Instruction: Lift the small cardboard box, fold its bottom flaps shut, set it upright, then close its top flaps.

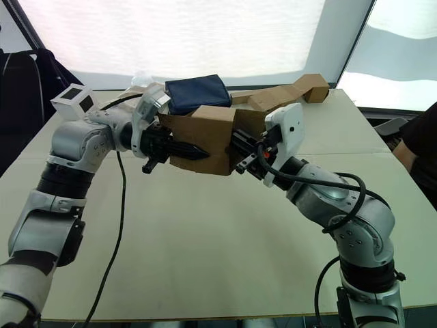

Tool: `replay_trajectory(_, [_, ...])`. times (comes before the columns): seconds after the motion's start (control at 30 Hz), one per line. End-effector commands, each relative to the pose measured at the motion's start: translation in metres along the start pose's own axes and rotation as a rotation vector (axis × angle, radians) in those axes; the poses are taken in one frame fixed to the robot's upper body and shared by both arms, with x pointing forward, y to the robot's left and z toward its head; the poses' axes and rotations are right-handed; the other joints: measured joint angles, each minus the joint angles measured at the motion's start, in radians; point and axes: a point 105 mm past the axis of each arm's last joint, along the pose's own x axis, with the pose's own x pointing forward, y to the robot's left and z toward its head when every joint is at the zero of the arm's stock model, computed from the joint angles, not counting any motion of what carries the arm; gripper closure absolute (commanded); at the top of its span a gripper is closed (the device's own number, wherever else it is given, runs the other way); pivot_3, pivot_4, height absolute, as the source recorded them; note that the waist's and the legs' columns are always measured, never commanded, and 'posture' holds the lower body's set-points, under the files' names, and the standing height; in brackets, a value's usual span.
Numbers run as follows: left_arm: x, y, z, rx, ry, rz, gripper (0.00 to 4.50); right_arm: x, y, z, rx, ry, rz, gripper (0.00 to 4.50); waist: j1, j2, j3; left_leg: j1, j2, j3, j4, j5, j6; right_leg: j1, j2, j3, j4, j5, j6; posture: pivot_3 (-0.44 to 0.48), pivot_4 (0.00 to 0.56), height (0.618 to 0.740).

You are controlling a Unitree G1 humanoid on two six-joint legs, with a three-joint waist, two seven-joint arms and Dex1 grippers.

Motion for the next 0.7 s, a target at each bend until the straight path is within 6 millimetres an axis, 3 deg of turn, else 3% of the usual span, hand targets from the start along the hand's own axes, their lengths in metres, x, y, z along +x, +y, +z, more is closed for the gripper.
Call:
replay_trajectory(0.03, [-0.002, -0.001, 0.013, 0.047, -0.05, 0.027, 4.4, -0.004, 0.005, 0.016, -0.023, -0.068, 0.024, 4.37, 0.0, 0.0, 0.0, 0.0, 0.0, 0.0, 0.0, 0.0, 0.0, 0.0, 0.0, 0.0, 0.0, 0.0, 0.0, 0.0, 0.15, 0.74])
replay_trajectory(0.13, [-0.002, 0.002, 0.016, 0.055, -0.074, 0.052, 4.4, -0.018, 0.006, 0.016, -0.016, -0.047, 0.055, 4.37, 0.001, 0.0, 0.0, 0.0, 0.0, 0.0, 0.0, 0.0, 0.0, 0.0, 0.0, 0.0, 0.0, 0.0, 0.0, 0.0, 0.15, 0.74])
replay_trajectory(0.33, [0.001, 0.006, 0.016, 0.075, -0.098, 0.087, 4.4, -0.052, -0.014, 0.025, 0.01, 0.011, 0.048, 4.37, 0.004, 0.0, 0.0, -0.001, -0.001, 0.0, 0.001, 0.0, 0.0, 0.0, -0.001, 0.0, -0.001, 0.001, 0.002, 0.0, 0.15, 0.74])
replay_trajectory(0.43, [0.003, 0.008, 0.016, 0.082, -0.108, 0.096, 4.4, -0.056, -0.02, 0.021, 0.025, 0.017, 0.013, 4.37, -0.001, 0.0, 0.0, -0.001, 0.0, 0.0, 0.001, 0.0, 0.0, 0.001, -0.001, 0.0, -0.001, 0.001, 0.002, 0.0, 0.15, 0.74])
replay_trajectory(0.7, [0.006, 0.006, 0.024, 0.089, -0.138, 0.093, 4.4, -0.054, -0.033, -0.015, -0.018, 0.111, -0.089, 4.37, 0.0, 0.0, 0.0, 0.0, 0.0, 0.0, 0.001, 0.0, 0.001, 0.001, 0.001, 0.001, 0.0, 0.001, 0.002, 0.0, 0.15, 0.74])
